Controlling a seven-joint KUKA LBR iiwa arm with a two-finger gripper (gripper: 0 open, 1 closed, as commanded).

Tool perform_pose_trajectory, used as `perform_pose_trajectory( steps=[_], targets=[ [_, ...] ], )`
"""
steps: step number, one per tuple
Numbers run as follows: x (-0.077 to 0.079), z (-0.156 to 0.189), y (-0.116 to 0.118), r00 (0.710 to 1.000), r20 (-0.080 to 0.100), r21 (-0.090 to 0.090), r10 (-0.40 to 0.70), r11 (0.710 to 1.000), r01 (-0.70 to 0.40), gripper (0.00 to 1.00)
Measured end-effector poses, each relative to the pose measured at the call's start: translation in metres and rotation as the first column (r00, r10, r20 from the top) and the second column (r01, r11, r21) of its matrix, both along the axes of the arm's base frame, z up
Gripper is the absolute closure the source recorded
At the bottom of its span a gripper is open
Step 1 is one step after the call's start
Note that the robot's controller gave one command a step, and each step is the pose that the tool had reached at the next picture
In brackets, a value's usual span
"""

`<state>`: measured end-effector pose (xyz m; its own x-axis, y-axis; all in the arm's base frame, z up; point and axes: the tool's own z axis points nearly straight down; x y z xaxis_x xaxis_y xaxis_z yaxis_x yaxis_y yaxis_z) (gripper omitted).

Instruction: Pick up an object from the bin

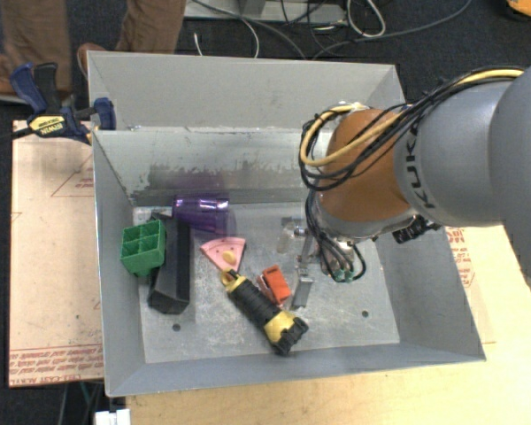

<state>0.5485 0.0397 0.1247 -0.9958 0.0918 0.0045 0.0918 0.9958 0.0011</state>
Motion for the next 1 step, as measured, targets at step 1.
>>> perform_pose_trajectory(
  steps=[1],
  targets=[
    [0.0142, 0.0019, -0.0302, 0.962, 0.004, -0.001, 0.272, 0.962, -0.272, 0.00]
  ],
)
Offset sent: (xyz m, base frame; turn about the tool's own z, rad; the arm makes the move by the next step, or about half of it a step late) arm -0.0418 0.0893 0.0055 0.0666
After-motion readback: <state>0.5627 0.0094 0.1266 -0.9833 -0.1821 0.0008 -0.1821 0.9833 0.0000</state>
